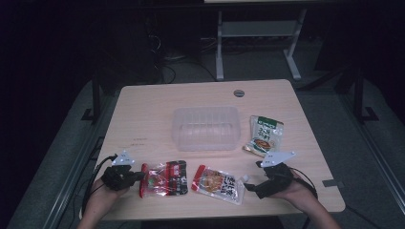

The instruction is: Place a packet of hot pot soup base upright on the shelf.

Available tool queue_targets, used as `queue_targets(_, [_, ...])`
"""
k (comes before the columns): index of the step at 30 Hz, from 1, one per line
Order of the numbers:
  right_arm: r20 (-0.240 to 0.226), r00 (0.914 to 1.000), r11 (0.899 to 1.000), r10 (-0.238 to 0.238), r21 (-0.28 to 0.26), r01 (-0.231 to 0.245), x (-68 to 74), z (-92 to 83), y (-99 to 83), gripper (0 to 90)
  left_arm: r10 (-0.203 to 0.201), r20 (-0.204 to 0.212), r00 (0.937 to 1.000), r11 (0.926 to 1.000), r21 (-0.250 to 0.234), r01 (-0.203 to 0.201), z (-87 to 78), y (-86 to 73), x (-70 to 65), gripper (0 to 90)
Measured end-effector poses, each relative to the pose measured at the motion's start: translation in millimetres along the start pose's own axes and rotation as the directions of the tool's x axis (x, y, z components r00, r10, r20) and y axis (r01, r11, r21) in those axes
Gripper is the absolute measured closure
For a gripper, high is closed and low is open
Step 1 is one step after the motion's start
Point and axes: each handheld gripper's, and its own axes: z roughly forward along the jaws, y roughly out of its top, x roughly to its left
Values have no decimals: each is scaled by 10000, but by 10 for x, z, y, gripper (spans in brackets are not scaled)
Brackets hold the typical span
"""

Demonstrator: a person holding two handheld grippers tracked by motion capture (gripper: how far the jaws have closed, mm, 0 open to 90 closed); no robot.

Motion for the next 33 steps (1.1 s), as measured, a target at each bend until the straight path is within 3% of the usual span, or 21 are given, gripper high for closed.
queue_targets(7, [-562, 9983, 9997, -182, -170, 173, 128, 125, 208, 62, -129, -13, 9999, 9999, 114, 129, 44, -15, 14, 896])
queue_targets(13, [-986, 9939, 9987, -492, -171, 477, 221, 270, 361, 54, 2, 27, 10000, 9995, 315, -3, 72, -14, 14, 897])
queue_targets(24, [-1945, 9749, 9941, -1080, -255, 1050, 488, 678, 811, 53, -46, -173, 9998, 9976, 692, 58, 97, -24, 16, 898])
queue_targets(28, [-2378, 9660, 9949, -1011, -283, 972, 545, 832, 923, 56, -116, -123, 9999, 9976, 677, 124, 98, -24, 21, 898])
queue_targets(33, [-2525, 9614, 9940, -1093, -200, 1078, 601, 1020, 1069, 58, -154, -107, 9998, 9975, 681, 161, 99, -24, 22, 898])
